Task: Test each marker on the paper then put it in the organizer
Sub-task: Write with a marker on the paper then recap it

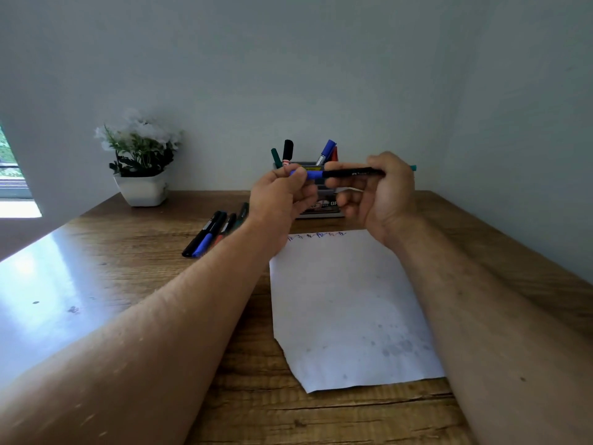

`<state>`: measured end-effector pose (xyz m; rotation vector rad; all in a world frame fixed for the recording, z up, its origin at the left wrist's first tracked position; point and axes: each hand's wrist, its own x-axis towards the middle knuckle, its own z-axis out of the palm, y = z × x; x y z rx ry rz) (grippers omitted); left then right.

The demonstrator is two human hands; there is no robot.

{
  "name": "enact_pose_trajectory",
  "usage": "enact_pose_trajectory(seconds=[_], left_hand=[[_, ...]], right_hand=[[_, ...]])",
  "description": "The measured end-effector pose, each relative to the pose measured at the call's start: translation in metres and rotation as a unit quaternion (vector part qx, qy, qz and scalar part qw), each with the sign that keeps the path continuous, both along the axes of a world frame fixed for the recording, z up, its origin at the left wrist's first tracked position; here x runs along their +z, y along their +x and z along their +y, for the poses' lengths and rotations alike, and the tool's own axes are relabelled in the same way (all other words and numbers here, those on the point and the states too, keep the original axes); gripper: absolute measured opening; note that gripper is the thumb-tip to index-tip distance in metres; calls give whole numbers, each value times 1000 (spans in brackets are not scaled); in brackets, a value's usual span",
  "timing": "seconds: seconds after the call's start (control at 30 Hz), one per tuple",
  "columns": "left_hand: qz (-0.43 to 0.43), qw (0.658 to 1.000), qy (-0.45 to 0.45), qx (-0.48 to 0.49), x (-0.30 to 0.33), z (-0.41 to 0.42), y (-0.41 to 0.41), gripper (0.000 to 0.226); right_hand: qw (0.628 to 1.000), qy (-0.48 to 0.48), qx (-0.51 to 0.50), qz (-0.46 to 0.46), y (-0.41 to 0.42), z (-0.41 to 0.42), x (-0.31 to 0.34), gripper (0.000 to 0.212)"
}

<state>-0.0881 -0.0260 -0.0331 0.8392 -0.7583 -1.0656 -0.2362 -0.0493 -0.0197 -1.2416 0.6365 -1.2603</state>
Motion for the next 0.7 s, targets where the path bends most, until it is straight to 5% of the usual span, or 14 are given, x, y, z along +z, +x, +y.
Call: enact_pose_trajectory(seconds=[0.17, 0.4, 0.53, 0.7], left_hand=[[18, 999, -10, 26, 0, -2, 4, 24], [15, 998, 7, 65, -2, -4, 13, 25], [-7, 998, 6, 67, -7, -5, 20, 24], [-5, 998, 5, 63, -8, -5, 24, 14]], right_hand=[[997, -7, -76, 25, 3, -1, 1, 13], [977, -102, -146, 115, 3, 1, -2, 7], [903, -251, -224, 265, 5, -2, -9, 16], [836, -297, -258, 382, 4, 0, -13, 18]])
